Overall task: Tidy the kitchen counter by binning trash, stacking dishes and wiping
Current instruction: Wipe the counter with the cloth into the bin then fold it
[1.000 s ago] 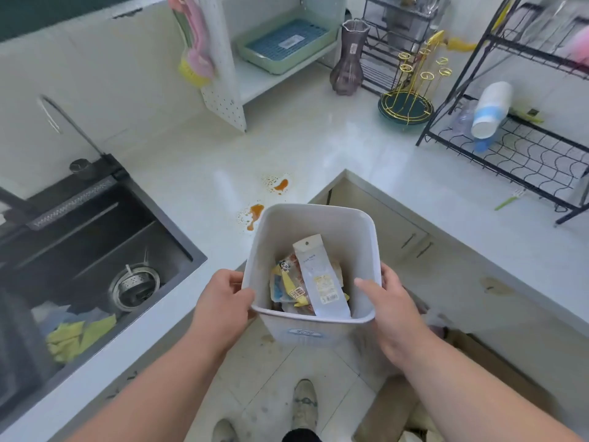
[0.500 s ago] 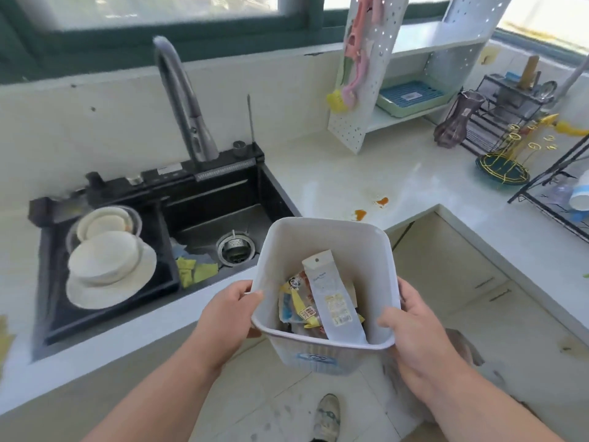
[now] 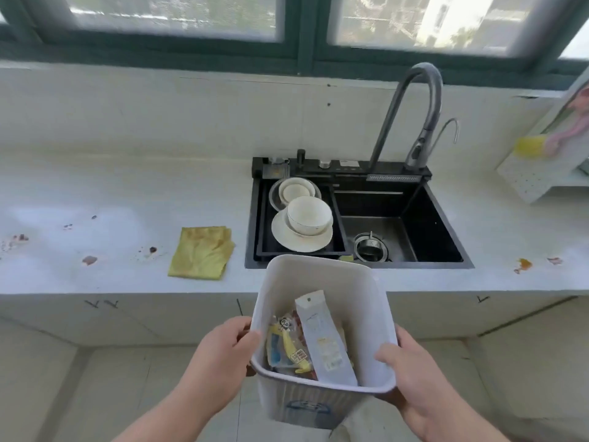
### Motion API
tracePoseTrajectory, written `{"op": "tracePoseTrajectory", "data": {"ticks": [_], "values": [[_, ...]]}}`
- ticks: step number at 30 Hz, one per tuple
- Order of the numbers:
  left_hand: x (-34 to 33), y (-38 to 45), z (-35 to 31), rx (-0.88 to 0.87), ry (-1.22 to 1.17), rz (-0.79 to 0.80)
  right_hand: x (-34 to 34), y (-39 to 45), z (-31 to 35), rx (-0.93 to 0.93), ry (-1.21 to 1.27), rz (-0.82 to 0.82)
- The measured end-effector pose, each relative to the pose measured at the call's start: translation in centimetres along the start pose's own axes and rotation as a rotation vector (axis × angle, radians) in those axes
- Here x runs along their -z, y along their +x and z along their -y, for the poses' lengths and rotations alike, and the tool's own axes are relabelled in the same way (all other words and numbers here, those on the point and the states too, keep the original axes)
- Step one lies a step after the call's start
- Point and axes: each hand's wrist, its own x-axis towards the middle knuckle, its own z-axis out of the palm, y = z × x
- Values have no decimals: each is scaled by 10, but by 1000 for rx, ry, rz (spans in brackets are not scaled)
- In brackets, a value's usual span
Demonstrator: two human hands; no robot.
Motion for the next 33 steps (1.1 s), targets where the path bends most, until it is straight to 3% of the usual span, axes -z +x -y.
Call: {"op": "tracePoseTrajectory", "data": {"ticks": [10, 22, 26, 29, 33], "values": [[80, -2, 53, 192, -296, -265, -107, 31, 15, 20, -271, 246], [123, -33, 123, 435, -356, -653, -233, 56, 51, 125, -643, 683], [135, -37, 139, 520, -488, -816, -280, 67, 47, 129, -700, 745], [152, -39, 161, 581, -456, -916, -315, 67, 33, 151, -731, 779], [179, -41, 196, 589, -609, -909, -360, 65, 10, 168, -735, 784]]}}
